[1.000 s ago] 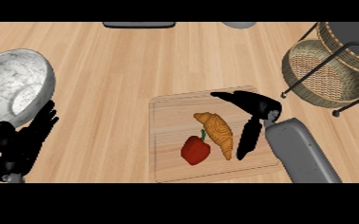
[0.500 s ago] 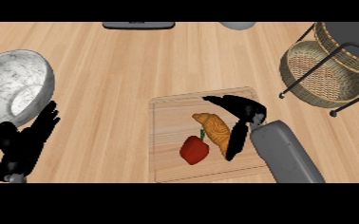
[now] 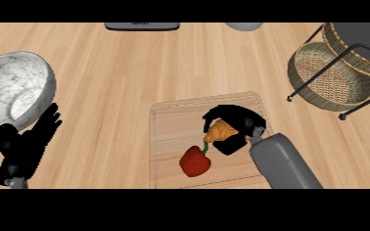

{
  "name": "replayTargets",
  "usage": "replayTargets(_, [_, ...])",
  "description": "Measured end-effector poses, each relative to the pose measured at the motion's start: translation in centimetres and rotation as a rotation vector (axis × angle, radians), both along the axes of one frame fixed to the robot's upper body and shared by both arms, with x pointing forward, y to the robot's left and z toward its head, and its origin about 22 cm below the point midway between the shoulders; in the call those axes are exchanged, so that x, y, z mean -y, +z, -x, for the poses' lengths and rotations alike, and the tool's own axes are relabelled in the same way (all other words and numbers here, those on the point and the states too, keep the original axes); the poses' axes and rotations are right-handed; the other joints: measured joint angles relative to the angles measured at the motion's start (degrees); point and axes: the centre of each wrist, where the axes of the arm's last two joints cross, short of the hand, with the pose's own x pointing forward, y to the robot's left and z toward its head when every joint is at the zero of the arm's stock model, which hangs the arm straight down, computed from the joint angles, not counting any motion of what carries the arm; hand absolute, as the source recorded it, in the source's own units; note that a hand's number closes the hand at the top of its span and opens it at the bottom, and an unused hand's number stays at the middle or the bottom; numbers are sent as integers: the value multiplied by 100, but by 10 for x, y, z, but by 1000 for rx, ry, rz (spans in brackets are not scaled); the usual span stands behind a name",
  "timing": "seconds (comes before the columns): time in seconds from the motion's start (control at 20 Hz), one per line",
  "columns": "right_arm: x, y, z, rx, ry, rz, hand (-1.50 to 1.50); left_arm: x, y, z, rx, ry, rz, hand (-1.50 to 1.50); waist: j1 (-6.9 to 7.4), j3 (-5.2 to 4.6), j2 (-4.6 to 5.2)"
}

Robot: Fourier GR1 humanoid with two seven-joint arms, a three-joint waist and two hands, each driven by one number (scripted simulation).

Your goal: Pick the croissant from the cutting board and place it in the tiered basket

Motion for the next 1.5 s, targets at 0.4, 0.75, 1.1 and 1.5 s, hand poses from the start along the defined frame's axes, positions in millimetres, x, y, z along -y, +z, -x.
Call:
replayTargets(0.4, [3,2,3,73,-54,-101,150,-2,4,4,7,0,-2,0,20,38,36])
replayTargets(0.75, [7,38,0,205,-250,-31,150,0,4,5,-7,5,2,0,3,36,47])
replayTargets(1.1, [-42,91,0,509,-655,224,150,-3,0,6,-23,6,-7,0,30,9,-37])
replayTargets(1.5, [-97,162,21,888,-883,282,150,1,-2,5,-8,-8,-8,0,90,26,-13])
